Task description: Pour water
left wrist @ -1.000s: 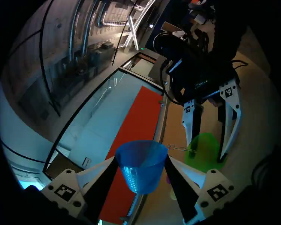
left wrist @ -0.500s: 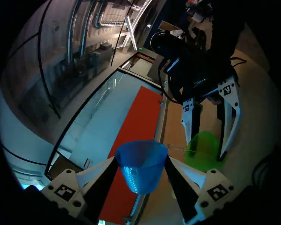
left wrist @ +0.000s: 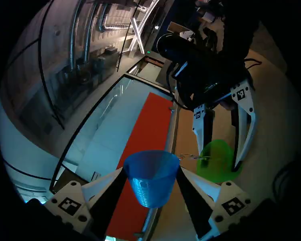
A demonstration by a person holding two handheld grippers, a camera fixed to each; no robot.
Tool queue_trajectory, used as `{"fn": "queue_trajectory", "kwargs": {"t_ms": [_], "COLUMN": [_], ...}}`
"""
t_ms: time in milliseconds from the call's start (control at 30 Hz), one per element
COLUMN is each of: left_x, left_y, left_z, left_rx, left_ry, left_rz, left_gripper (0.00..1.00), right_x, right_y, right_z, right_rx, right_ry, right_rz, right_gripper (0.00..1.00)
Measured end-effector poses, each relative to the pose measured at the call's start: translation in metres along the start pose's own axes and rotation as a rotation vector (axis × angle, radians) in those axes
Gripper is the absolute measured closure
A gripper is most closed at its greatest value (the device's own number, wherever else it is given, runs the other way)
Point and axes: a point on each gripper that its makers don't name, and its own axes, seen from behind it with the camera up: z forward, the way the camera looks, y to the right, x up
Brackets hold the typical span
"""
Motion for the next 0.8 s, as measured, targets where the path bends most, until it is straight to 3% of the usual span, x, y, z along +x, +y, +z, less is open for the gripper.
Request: {"fn": "queue_trajectory", "kwargs": {"t_ms": [800], "left_x": [0.0022], "left_y": [0.0057], "left_z": [-0.0027], "left_rx": [-0.007], "left_ry": [0.0], "left_rz": [0.033], "left_gripper": [0.15], "right_x": [-0.0016], "right_y": [0.0009], "right_z": [-0.0022], "right_rx": [0.0], "right_ry": [-0.001], "right_rz": [-0.001], "right_gripper": [0.1]}}
